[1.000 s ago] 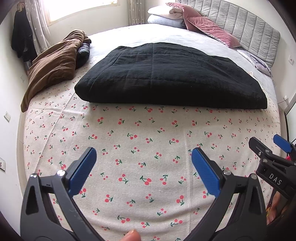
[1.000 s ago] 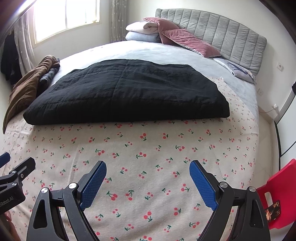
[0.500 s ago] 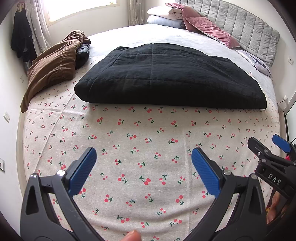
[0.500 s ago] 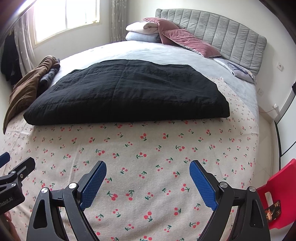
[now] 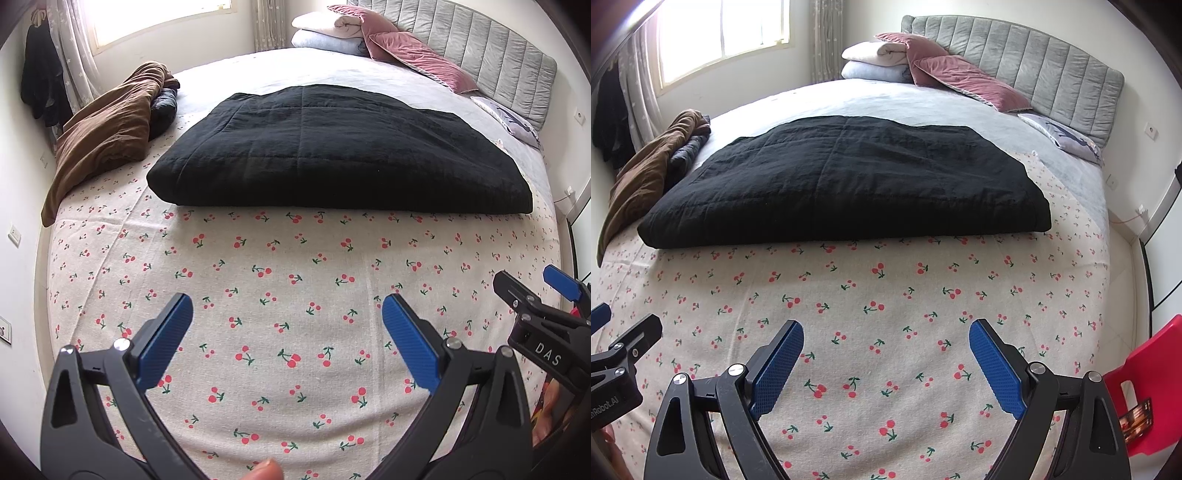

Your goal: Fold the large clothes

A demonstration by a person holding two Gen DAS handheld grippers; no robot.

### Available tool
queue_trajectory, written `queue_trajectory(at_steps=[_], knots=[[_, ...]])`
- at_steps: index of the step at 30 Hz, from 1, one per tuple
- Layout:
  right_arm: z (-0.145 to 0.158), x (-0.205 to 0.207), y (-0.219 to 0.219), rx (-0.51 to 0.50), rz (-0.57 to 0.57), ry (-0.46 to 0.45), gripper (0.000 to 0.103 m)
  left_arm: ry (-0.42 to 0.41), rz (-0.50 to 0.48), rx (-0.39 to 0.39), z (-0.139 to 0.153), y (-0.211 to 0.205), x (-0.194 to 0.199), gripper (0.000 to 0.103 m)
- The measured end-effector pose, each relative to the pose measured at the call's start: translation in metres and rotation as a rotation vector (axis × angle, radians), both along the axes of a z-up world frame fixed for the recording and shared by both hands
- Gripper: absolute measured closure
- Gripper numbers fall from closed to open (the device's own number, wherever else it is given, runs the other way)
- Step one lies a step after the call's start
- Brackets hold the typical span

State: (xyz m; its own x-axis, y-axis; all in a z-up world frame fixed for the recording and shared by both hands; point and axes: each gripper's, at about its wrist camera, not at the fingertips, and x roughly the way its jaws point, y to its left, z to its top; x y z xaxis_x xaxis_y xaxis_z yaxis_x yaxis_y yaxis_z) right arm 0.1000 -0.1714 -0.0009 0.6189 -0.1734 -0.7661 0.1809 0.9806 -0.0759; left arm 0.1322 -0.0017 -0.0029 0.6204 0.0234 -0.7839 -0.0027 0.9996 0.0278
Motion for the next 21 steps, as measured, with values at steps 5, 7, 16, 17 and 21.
queue_trajectory(at_steps=[5,7,16,17,21], knots=[[0.0,0.0,0.0,0.001,0.0,0.002,0.011,0.001,-0.001,0.001,0.0,0.0,0.0,0.001],[0.0,0.0,0.001,0.001,0.0,0.003,0.011,0.002,-0.001,0.002,0.0,0.0,0.0,0.001],[-0.002,0.0,-0.001,0.008,-0.004,0.003,0.011,0.029,-0.016,0.01,-0.008,0.0,0.002,0.001],[-0.002,0.0,-0.002,0.01,-0.005,0.004,0.011,0.036,-0.016,0.011,-0.01,0.0,0.003,0.001],[-0.008,0.002,-0.005,0.026,-0.014,0.016,0.011,0.057,-0.019,0.023,-0.022,-0.002,0.004,0.001]])
